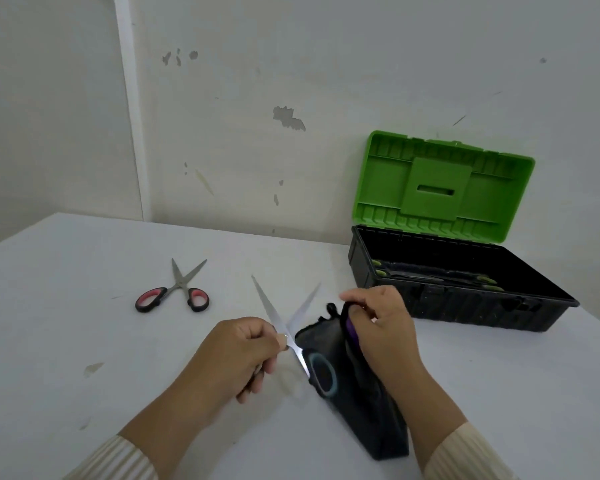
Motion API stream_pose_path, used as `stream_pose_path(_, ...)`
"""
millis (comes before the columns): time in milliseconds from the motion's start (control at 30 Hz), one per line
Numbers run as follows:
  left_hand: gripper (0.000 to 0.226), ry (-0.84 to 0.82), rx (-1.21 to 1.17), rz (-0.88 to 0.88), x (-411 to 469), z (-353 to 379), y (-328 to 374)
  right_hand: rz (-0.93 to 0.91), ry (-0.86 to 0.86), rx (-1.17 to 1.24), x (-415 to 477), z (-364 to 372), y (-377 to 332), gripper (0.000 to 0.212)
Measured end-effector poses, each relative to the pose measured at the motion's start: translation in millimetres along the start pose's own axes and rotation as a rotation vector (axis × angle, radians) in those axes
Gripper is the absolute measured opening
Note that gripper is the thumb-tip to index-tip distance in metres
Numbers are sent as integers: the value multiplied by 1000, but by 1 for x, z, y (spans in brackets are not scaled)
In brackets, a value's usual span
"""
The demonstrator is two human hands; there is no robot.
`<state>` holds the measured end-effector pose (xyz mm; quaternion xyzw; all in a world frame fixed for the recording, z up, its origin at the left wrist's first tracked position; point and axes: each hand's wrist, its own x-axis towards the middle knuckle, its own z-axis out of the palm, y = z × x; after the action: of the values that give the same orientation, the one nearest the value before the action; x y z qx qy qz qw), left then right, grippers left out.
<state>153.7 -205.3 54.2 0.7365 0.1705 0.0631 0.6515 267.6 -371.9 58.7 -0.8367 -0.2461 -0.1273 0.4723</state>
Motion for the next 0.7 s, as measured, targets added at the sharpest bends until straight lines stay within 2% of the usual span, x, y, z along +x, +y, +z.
stream_pose_path(67, 23, 52, -86, -18, 3, -4, -1, -10, -197, 22, -4, -3, -10, 32)
stream_pose_path(167, 16, 65, -206, -46, 5, -5, -1, -36, -514, -65, -12, 1, -25, 13)
stream_pose_path(233, 15, 57, -271, -70, 4, -5, 0, -59, -594, -120, -15, 6, -26, 15)
stream_pose_path(400, 16, 8, -570, -220, 7, -9, 2, -31, -523, -112, -12, 5, -21, 28)
stream_pose_path(533, 14, 4, -856, -232, 12, -11, -1, -32, -464, -113, -12, 6, -20, 18)
stream_pose_path(700, 19, -26, -710, -138, 11, 10, -7, -131, -458, -150, -19, 17, -25, 19)
